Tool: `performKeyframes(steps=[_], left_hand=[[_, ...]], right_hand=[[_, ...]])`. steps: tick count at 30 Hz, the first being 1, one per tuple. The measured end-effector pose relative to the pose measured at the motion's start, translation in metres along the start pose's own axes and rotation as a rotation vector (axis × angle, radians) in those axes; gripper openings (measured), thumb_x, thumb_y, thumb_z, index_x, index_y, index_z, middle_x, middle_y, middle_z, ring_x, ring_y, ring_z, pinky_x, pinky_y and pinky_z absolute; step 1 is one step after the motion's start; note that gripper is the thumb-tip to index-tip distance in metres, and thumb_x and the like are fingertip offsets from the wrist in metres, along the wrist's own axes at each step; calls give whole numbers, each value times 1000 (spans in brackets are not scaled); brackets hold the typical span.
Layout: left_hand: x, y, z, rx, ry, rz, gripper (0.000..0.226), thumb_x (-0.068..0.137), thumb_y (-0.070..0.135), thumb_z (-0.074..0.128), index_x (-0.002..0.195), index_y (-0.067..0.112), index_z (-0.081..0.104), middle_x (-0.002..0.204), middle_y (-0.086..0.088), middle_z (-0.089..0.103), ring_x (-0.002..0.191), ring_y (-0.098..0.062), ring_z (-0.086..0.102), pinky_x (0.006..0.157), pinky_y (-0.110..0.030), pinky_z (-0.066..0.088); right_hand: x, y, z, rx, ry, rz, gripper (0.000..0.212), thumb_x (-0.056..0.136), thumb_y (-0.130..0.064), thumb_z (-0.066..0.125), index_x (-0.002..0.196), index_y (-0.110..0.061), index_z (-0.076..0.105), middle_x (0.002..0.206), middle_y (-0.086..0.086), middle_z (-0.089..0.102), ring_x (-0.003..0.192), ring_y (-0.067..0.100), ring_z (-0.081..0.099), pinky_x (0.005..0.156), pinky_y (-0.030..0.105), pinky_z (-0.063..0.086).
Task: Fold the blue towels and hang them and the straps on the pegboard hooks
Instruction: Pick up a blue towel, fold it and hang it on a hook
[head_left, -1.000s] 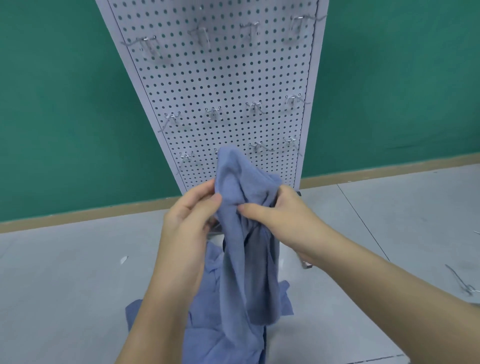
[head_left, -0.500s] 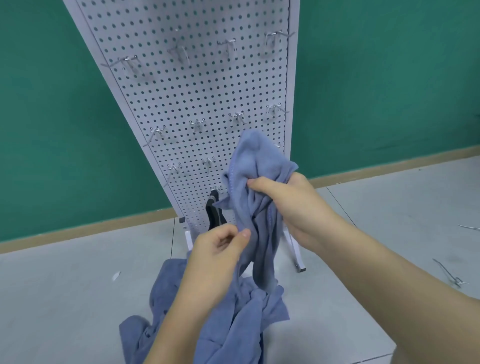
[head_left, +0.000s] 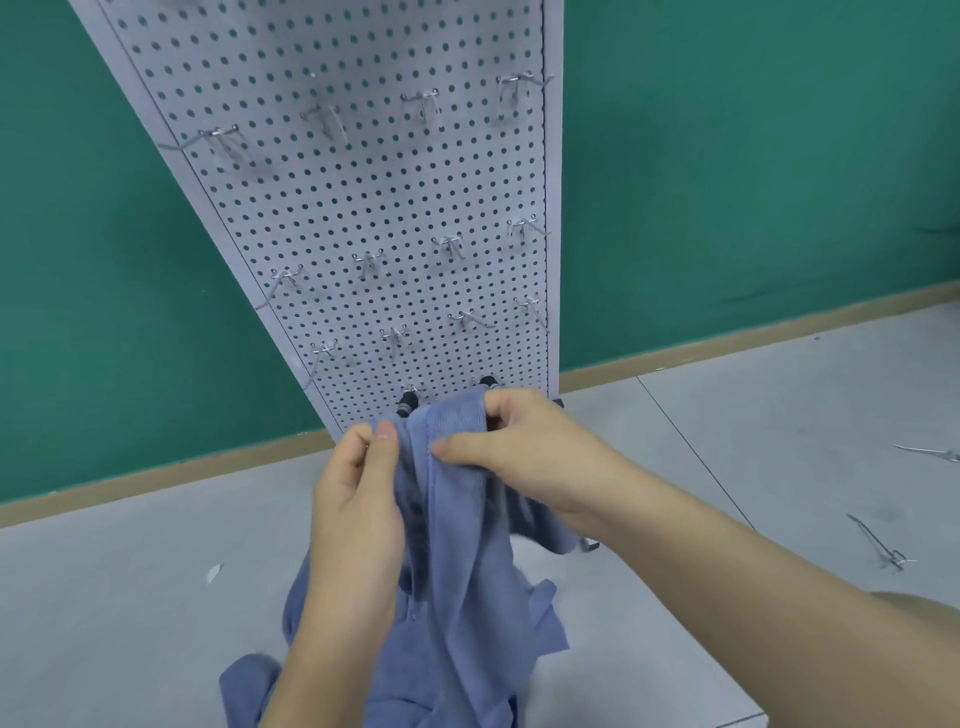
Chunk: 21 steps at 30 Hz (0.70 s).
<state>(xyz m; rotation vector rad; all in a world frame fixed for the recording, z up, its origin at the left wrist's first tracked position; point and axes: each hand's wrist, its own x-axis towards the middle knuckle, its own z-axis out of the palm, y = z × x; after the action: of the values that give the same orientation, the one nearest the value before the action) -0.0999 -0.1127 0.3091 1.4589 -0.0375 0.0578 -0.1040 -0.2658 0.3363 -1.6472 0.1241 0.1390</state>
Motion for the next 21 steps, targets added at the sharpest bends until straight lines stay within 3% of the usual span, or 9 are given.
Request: performKeyframes(steps=[2,4,7,10,13,15,21], left_hand=[[-1,4,1,-1,-65,7,24,105,22,55,87,7,57,78,-12,59,72,-25,55,67,-34,46],[-4,6,3,13,-185,-47,7,101,12,59,102,9,65,97,-6,76,92,-20,73,81,-35,55],[-9,1,4,78,-303,-178,22,98,11,65,118,16,70,112,-8,78,109,-26,73,97,-46,55],[-14,-4,9,171,-360,-203,14,97,16,67,106,14,77,106,-9,79,106,-29,74,101,-53,54],[-18,-2,15,145,-366,-200,17,100,15,62,106,12,77,104,-6,80,103,-23,75,88,-32,60],[-17,0,18,104,-331,-200,19,100,16,60,105,12,78,102,-7,80,100,-23,76,79,-26,58],[-12,0,18,62,-182,-152,20,101,18,60,98,18,80,103,-9,79,111,-33,71,101,-53,53]], right_hand=[[2,-1,-1,43,46,-18,10,91,-8,74,101,-9,77,91,3,80,81,13,74,77,27,61],[3,-3,-5,86,104,-30,9,92,-8,74,100,-9,76,94,6,80,90,19,76,89,39,62],[5,-4,-13,98,149,-37,9,94,-12,71,101,-10,78,100,11,79,104,30,74,98,50,58],[5,-4,-17,92,173,-49,12,97,-17,70,98,-9,79,101,16,78,94,29,75,96,54,55],[5,-4,-18,109,163,-38,17,98,-21,69,101,-6,78,104,20,76,93,33,73,97,56,54],[5,-4,-19,118,149,-32,19,98,-24,69,102,-7,78,105,20,76,101,37,74,98,57,54],[-1,-2,-13,57,10,-17,21,91,-25,78,105,-11,77,102,8,80,104,26,75,96,41,58]])
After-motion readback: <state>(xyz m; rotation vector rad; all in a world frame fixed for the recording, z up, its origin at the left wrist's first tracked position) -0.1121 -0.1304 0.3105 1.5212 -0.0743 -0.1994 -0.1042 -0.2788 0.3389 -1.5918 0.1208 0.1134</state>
